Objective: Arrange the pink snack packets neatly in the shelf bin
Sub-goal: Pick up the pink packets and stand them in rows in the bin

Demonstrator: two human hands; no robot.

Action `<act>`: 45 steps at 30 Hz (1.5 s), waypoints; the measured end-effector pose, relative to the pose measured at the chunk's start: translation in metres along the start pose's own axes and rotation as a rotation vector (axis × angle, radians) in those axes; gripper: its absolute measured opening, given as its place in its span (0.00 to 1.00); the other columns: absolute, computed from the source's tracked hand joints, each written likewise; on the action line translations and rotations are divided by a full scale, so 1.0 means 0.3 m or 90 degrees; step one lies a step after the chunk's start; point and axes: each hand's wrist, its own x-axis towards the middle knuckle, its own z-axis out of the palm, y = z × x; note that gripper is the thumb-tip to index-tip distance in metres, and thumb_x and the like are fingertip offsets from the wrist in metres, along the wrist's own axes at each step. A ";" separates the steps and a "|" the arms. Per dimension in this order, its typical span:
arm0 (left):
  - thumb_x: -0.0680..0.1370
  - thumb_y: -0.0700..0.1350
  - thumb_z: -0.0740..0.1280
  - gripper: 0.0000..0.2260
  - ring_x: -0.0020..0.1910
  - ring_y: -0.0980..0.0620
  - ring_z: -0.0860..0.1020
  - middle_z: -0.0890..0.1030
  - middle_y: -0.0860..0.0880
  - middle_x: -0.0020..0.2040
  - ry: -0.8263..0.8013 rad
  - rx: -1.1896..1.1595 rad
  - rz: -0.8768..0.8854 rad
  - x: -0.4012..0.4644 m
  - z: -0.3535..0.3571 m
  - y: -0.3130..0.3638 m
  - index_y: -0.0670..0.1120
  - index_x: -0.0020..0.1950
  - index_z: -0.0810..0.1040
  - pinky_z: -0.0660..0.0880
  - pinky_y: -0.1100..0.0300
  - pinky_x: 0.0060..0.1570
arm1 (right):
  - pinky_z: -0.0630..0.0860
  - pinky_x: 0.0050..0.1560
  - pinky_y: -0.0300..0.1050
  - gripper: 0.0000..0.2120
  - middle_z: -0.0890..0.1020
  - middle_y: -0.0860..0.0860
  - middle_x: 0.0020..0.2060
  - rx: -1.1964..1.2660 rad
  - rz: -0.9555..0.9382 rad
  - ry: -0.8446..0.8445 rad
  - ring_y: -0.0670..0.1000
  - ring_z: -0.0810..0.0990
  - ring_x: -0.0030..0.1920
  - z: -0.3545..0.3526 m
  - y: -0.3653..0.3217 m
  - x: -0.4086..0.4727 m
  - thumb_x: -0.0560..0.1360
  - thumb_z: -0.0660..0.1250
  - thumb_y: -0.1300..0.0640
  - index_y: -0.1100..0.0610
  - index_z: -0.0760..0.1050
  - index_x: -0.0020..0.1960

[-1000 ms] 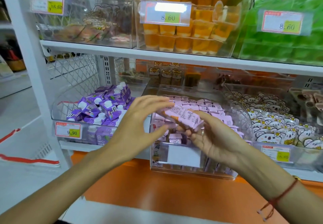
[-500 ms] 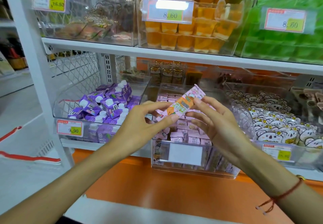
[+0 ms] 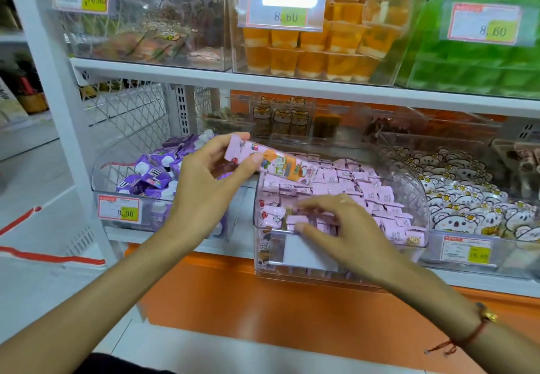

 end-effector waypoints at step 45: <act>0.79 0.55 0.62 0.11 0.56 0.58 0.69 0.76 0.59 0.55 -0.384 0.536 0.219 -0.029 0.133 -0.077 0.55 0.60 0.75 0.67 0.62 0.48 | 0.67 0.40 0.42 0.07 0.78 0.43 0.43 -0.155 -0.058 -0.018 0.45 0.72 0.46 -0.095 0.083 -0.017 0.75 0.66 0.49 0.48 0.81 0.49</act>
